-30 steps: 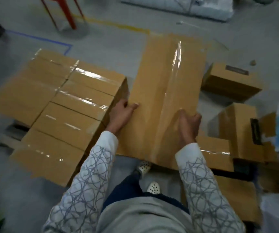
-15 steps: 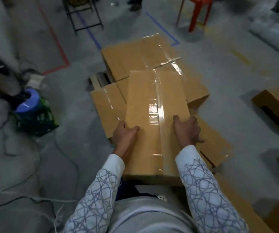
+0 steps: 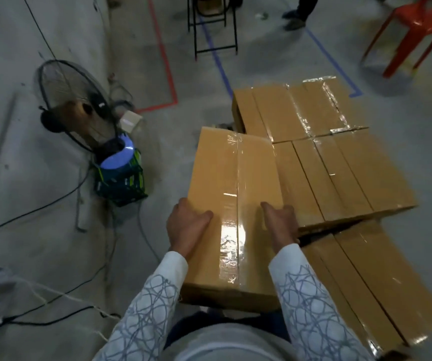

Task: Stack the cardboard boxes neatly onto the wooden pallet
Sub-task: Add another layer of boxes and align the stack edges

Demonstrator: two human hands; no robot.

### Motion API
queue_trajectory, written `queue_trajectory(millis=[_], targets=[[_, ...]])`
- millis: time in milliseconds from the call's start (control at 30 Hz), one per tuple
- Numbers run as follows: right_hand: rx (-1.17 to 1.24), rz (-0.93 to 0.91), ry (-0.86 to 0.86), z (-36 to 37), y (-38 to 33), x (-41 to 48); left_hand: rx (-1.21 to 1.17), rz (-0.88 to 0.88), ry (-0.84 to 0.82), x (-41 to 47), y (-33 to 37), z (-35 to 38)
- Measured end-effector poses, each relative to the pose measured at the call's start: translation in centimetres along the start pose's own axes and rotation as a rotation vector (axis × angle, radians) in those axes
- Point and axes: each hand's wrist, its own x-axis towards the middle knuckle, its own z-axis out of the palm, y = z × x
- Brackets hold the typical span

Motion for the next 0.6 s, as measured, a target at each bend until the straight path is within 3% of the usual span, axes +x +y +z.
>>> queue_trajectory(millis=[233, 600], targets=[[-0.014, 0.020, -0.131, 5.0, -7.2, 3.1, 0.064, 0.050, -0.051, 10.1, 3.7, -3.4], [0.092, -0.009, -0.283, 14.1, -21.4, 8.2, 0.122, 0.071, 0.027, 26.6, 8.2, -9.1]])
